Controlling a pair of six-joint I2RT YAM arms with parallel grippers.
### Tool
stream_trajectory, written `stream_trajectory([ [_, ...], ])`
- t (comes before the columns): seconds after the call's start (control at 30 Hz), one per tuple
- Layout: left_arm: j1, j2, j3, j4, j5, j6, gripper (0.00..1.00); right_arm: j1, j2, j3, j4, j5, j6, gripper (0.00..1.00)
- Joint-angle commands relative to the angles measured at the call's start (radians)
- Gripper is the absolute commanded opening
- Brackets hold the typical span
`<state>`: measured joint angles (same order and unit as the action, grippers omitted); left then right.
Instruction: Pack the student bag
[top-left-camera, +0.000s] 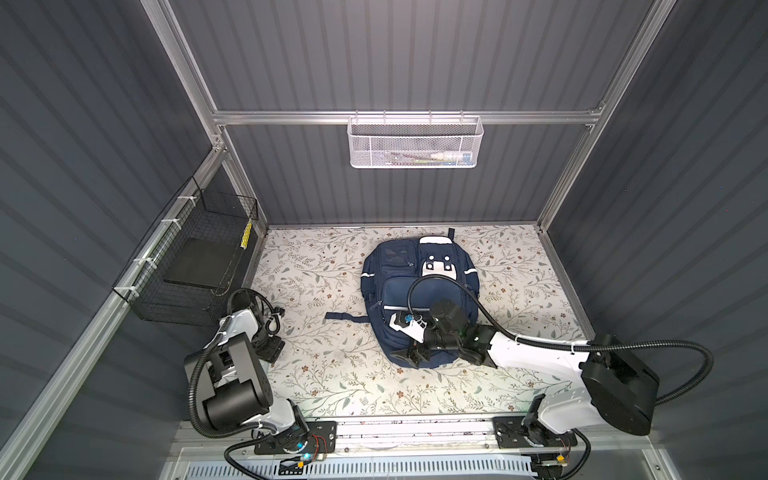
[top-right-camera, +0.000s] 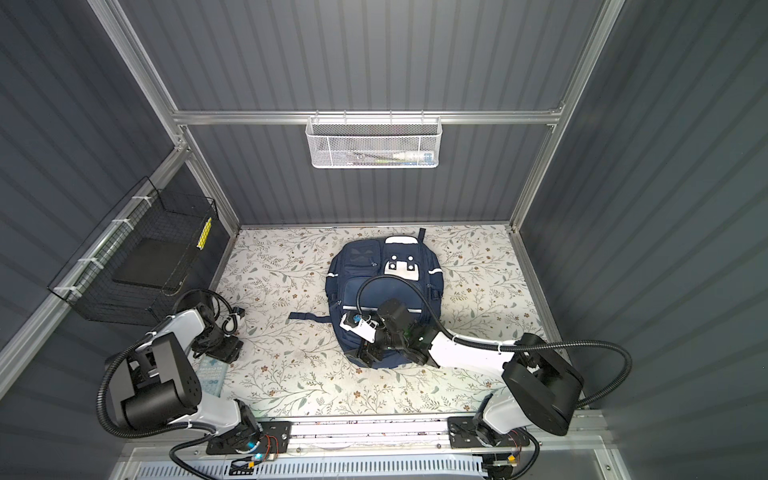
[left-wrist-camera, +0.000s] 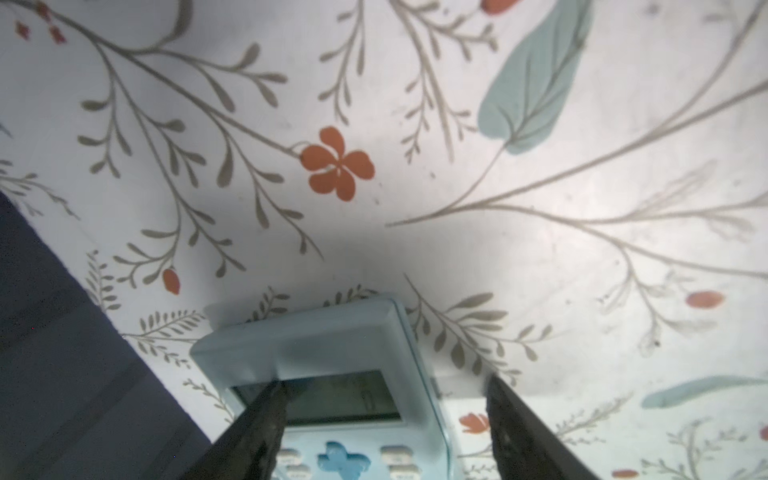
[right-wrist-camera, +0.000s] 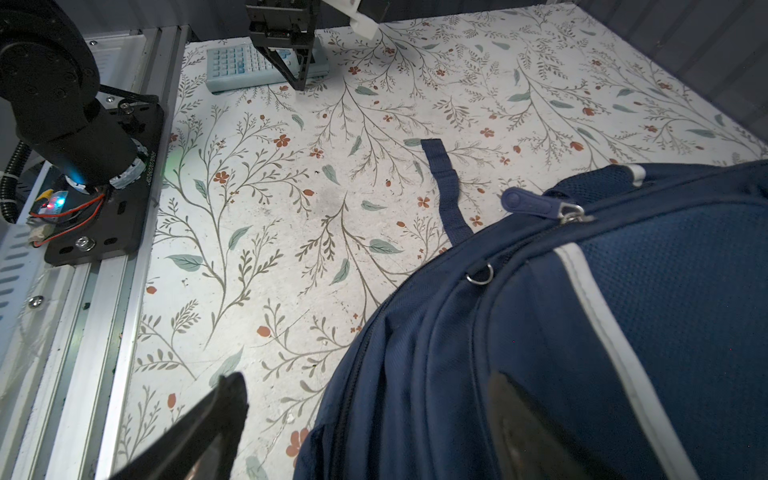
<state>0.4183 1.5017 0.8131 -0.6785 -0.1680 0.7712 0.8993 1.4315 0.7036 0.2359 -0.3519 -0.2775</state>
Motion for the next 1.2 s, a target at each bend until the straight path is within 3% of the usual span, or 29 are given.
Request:
stream_trajectory([
  [0.0,-0.007,0.077,0.005,-0.062,0.103,-0.010,0.74,0.002,0.000,0.019,-0.023,0.005,-0.012,0.91],
  [0.1,-0.009,0.104,0.031,-0.083,0.138,-0.023,0.62,0.001,0.001,0.017,-0.020,0.044,-0.018,0.91],
  [0.37,-0.060,0.118,0.033,-0.112,0.277,-0.038,0.56,0.002,0.009,0.025,-0.025,0.036,-0.012,0.91],
  [0.6,-0.136,0.135,0.053,-0.115,0.291,-0.087,0.46,0.002,0.003,0.027,-0.023,0.027,-0.005,0.91],
  [0.77,-0.136,0.059,0.044,-0.079,0.345,-0.090,0.56,0.002,0.004,0.022,-0.013,0.026,0.000,0.91],
  [0.87,-0.138,-0.014,0.060,-0.103,0.445,-0.055,0.58,0.002,0.009,0.028,-0.017,0.027,0.004,0.91],
  [1.0,-0.158,-0.011,0.097,-0.187,0.457,-0.041,0.59,0.003,0.010,0.027,-0.016,0.026,0.001,0.91],
  [1.17,-0.261,-0.079,0.088,-0.188,0.514,-0.078,0.59,0.002,0.013,0.028,-0.015,0.026,0.004,0.91],
])
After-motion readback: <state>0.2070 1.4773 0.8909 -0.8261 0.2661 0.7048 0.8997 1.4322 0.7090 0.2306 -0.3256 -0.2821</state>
